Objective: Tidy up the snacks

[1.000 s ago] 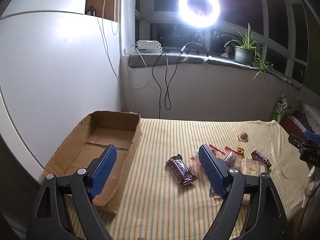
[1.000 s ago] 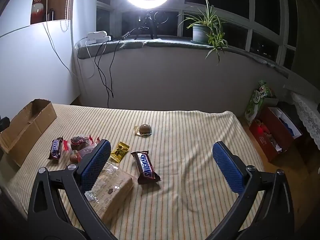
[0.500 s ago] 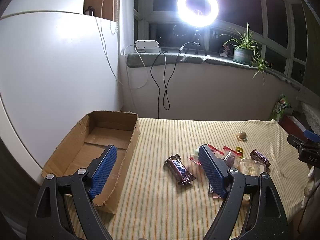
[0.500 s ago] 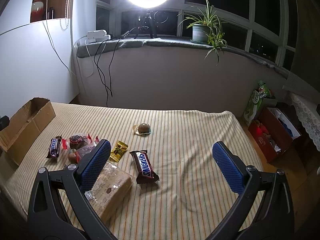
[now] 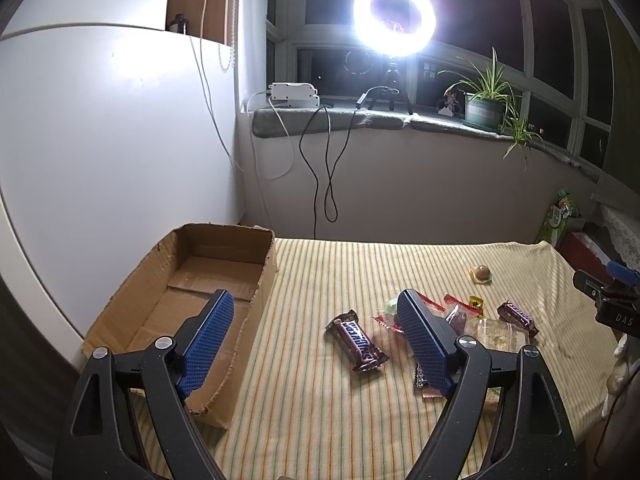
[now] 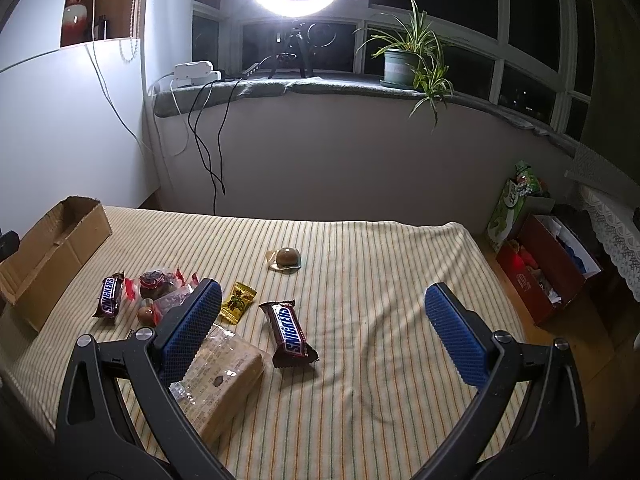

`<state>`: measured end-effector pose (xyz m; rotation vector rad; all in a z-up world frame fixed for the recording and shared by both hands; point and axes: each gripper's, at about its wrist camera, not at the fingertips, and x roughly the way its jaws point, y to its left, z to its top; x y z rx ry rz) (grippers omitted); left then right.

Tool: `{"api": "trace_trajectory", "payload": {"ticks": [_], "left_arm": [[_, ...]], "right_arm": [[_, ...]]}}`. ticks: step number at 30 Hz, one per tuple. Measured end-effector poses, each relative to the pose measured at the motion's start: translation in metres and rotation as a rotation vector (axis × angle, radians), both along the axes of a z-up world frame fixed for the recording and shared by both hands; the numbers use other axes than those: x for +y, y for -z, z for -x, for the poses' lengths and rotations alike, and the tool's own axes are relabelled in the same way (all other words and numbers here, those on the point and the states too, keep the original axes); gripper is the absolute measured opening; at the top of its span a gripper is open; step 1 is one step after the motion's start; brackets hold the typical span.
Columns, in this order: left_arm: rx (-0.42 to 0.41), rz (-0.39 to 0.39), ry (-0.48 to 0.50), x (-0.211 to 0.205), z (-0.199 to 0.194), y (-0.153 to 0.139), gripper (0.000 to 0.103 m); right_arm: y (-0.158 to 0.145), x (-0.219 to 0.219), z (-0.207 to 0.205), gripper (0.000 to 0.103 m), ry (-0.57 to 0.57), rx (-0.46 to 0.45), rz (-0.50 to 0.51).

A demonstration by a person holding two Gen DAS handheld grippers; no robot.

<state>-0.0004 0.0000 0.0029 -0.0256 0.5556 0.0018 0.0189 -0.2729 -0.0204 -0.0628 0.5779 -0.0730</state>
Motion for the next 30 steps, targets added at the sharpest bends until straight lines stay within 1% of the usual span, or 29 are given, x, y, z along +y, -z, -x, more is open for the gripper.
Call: {"api": "trace_trajectory", "payload": {"ticks": [30], "left_arm": [[-0.003, 0.004, 0.019, -0.0039, -0.0001, 0.0029, 0.084]], "right_arm": [[0.0025, 0.0001, 0.0036, 0.103, -0.011, 0.015, -0.008]]}}
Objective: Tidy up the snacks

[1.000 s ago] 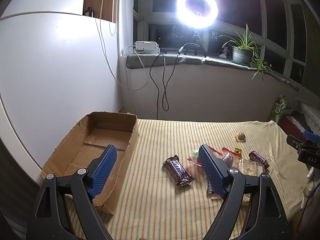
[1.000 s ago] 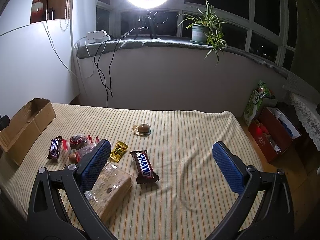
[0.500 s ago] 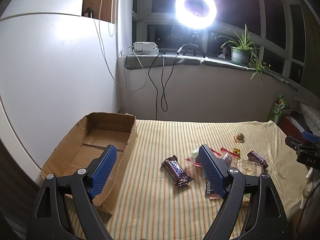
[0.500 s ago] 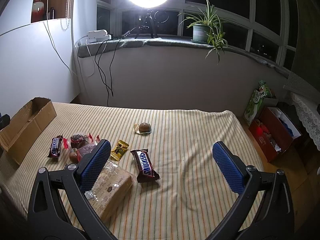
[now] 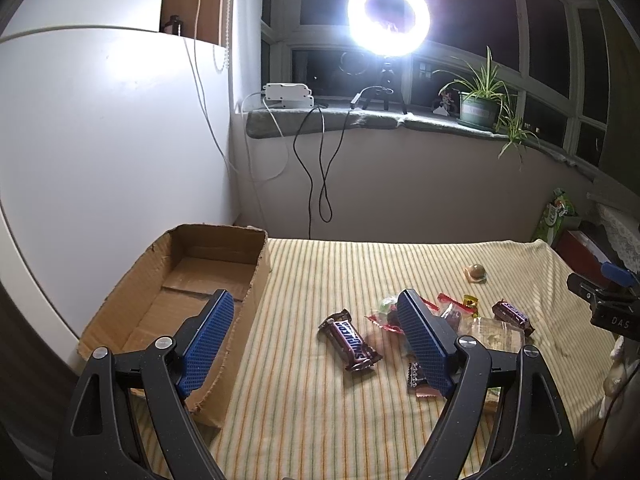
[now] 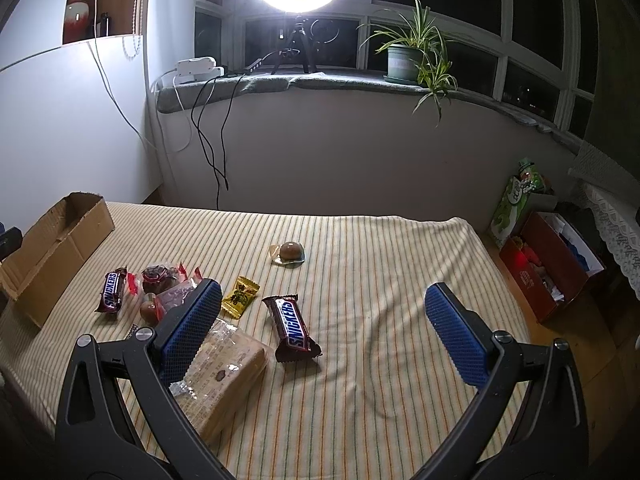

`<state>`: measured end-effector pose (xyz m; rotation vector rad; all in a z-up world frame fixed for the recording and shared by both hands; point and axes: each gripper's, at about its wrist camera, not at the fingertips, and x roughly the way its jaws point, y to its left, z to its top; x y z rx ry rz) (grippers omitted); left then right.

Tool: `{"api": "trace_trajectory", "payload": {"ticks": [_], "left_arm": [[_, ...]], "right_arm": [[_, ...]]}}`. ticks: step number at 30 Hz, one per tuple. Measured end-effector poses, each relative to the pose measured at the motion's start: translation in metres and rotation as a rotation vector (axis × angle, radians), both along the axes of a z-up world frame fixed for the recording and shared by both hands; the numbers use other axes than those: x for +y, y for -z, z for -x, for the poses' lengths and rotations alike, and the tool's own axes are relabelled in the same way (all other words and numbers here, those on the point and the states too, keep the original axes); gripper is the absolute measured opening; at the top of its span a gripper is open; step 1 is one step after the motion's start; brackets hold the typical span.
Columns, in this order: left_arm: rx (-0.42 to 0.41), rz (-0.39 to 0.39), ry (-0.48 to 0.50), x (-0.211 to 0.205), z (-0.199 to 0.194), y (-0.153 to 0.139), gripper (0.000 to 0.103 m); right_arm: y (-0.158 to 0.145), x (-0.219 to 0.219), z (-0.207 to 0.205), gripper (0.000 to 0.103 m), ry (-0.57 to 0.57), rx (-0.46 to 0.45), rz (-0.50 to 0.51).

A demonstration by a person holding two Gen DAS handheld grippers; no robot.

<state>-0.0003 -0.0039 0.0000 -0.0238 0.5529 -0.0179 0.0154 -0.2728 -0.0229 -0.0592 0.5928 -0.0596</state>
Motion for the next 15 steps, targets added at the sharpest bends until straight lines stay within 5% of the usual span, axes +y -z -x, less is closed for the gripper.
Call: {"api": "trace_trajectory", "payload": {"ticks": [15], "left_arm": [[0.016, 0.006, 0.017, -0.0031, -0.0003, 0.0052, 0.084]], "right_arm": [[0.0039, 0.0025, -0.0039, 0.103, -0.028, 0.029, -0.011]]}}
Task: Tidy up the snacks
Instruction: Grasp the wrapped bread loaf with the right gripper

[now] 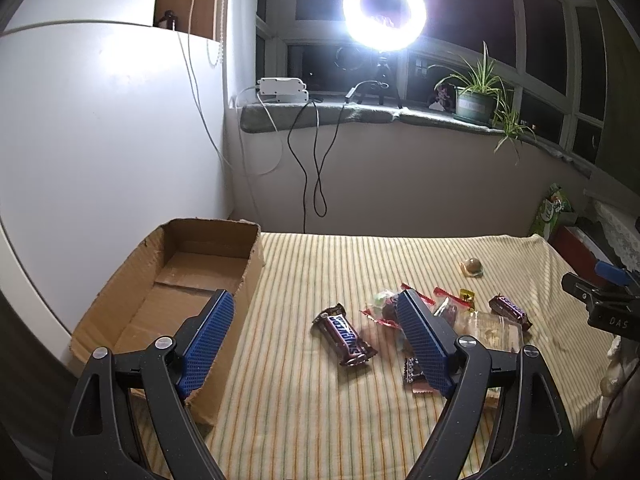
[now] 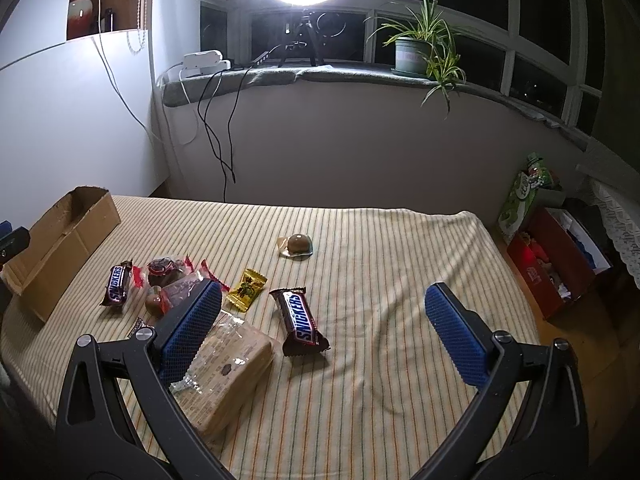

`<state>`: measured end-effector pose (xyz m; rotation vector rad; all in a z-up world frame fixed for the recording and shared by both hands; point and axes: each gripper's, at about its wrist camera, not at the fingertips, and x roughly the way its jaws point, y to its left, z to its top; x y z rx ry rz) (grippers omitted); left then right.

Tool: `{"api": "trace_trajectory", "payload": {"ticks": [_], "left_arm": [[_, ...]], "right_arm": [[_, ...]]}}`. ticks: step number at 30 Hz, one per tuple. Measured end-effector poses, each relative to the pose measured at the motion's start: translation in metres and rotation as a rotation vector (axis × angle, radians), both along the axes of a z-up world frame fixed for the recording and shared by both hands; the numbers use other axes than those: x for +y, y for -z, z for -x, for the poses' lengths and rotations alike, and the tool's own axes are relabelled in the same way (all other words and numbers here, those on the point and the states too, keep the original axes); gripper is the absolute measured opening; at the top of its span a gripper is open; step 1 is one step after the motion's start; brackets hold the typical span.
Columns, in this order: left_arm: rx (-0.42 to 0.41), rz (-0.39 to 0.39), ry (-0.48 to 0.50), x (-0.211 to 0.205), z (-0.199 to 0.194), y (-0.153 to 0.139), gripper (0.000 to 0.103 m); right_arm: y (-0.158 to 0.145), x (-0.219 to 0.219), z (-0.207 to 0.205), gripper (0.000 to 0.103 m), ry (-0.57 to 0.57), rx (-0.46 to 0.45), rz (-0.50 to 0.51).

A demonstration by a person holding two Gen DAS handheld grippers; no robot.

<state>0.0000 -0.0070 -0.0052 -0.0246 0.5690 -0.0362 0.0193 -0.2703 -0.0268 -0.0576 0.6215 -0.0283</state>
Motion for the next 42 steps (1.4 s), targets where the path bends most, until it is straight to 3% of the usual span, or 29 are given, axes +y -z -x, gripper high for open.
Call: {"api": "trace_trajectory", "payload": {"ticks": [7, 12, 17, 23, 28, 37, 42], "left_arm": [[0.025, 0.026, 0.034, -0.002, -0.002, 0.006, 0.084], [0.075, 0.079, 0.088, -0.006, -0.005, 0.019, 0.082], [0.154, 0.171, 0.183, -0.015, -0.012, 0.036, 0.07], [0.264, 0.27, 0.319, -0.037, -0.019, 0.057, 0.052], [0.337, 0.338, 0.401, -0.055, -0.024, 0.067, 0.047], [0.418, 0.356, 0.47, -0.075, -0.031, 0.083, 0.037], [0.439, 0.349, 0.484, -0.079, -0.034, 0.091, 0.036]], "right_arm": [[0.006, 0.0, -0.002, 0.103, -0.027, 0.033, -0.034], [0.015, 0.0, -0.002, 0.089, -0.065, 0.079, -0.084], [0.034, 0.006, -0.004, 0.069, -0.133, 0.167, -0.154], [0.056, 0.013, -0.007, 0.059, -0.194, 0.256, -0.246], [0.068, 0.016, -0.008, 0.056, -0.222, 0.308, -0.3], [0.084, 0.012, -0.011, 0.051, -0.237, 0.381, -0.394], [0.092, 0.01, -0.014, 0.051, -0.255, 0.407, -0.454]]}}
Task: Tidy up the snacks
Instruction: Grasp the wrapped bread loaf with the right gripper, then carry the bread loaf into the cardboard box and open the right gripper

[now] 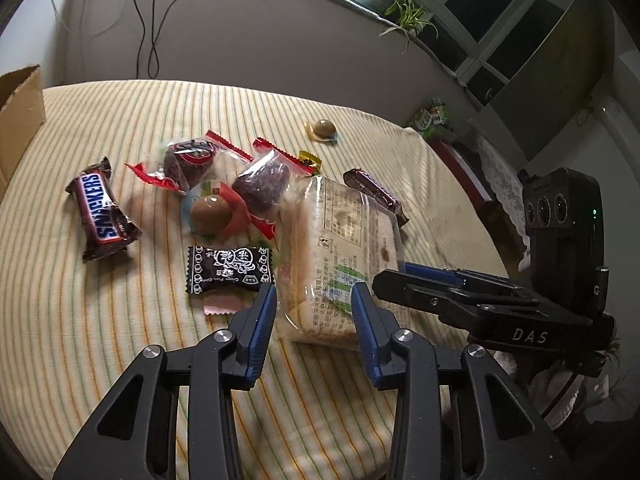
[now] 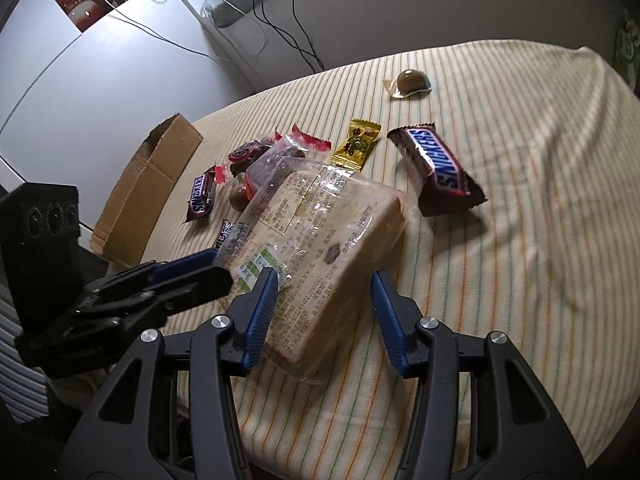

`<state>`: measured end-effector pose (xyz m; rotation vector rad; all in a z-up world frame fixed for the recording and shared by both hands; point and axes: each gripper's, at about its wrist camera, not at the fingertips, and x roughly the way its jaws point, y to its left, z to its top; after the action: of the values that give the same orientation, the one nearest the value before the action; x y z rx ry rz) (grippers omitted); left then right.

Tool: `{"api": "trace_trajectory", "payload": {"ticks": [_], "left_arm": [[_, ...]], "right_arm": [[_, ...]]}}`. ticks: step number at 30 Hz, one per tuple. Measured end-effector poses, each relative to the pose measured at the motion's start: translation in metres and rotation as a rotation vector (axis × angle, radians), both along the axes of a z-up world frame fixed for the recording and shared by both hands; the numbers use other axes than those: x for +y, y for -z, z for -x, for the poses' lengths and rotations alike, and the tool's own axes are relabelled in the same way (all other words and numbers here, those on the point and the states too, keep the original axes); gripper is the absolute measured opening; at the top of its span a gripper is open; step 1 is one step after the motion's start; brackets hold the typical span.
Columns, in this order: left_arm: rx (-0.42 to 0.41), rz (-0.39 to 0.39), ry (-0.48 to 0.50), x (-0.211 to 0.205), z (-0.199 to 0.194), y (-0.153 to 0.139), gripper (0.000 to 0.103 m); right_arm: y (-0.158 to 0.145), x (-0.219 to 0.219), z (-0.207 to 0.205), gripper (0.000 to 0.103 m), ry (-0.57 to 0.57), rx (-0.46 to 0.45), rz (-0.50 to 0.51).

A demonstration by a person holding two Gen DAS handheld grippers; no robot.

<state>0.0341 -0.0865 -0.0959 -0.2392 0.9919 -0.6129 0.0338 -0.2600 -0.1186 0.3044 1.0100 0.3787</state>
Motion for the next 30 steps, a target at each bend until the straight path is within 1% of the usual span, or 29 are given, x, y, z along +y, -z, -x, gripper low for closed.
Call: {"api": "trace_trajectory", "payload": {"ticks": [3, 7, 9, 11, 14, 17, 22, 30], "left_arm": [[0.012, 0.003, 0.008, 0.0, -0.002, 0.003, 0.036], [-0.007, -0.03, 0.035, -0.006, -0.001, 0.003, 0.036], [0.003, -0.035, 0.044, -0.007, -0.003, 0.006, 0.036], [0.018, -0.018, 0.051, -0.006, -0.006, 0.009, 0.038], [0.028, -0.002, 0.068, -0.009, -0.007, 0.01, 0.038], [0.011, -0.011, 0.079, -0.014, -0.003, 0.007, 0.037], [0.005, 0.001, 0.076, -0.011, 0.002, 0.003, 0.037], [-0.042, 0.018, 0.032, 0.008, 0.013, -0.01, 0.037]], "right_arm": [[0.003, -0.005, -0.003, 0.051, 0.002, 0.024, -0.046], [0.007, -0.011, -0.007, 0.051, 0.009, 0.056, -0.099], [0.008, -0.013, -0.008, 0.051, 0.009, 0.063, -0.108], [0.009, -0.011, -0.009, 0.051, 0.005, 0.064, -0.103], [0.008, -0.01, -0.009, 0.051, -0.002, 0.069, -0.108], [0.006, -0.006, -0.01, 0.049, -0.003, 0.063, -0.093], [0.0, 0.001, -0.011, 0.049, -0.01, 0.06, -0.084], [-0.017, 0.021, -0.009, 0.048, -0.052, 0.028, -0.074]]}}
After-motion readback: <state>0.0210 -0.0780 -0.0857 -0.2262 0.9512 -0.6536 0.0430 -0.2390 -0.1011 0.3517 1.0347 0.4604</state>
